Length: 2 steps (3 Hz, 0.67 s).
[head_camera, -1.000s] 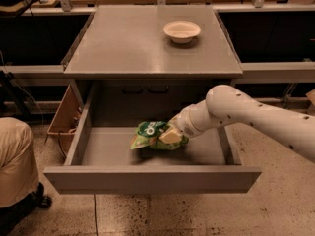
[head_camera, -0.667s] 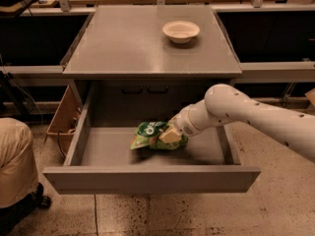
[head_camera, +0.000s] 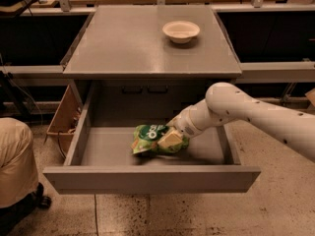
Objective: Place green rice chip bag into top drawer
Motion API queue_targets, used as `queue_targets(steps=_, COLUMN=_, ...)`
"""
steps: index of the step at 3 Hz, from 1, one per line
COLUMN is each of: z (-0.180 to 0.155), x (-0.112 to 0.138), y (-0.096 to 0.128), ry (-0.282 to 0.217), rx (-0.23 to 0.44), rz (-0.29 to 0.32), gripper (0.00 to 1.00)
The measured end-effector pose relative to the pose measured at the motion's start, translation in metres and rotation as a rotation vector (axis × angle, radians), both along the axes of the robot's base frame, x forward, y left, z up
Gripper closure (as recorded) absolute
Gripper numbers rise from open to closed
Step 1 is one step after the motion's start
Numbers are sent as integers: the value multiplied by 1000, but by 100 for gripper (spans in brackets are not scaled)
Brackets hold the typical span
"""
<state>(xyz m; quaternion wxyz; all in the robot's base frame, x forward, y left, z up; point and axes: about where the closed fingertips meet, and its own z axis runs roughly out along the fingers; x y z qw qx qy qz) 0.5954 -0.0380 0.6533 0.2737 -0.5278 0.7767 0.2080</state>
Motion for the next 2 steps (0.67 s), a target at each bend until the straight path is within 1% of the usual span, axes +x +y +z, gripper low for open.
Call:
queue_targets(steps=1, z=8, x=-11, y=-8, ry=23, rx=27, rz=-3, gripper=0)
queue_targets(steps=2, z=32, x=-16, y=-20, ry=18, rx=82, rz=-26, gripper=0)
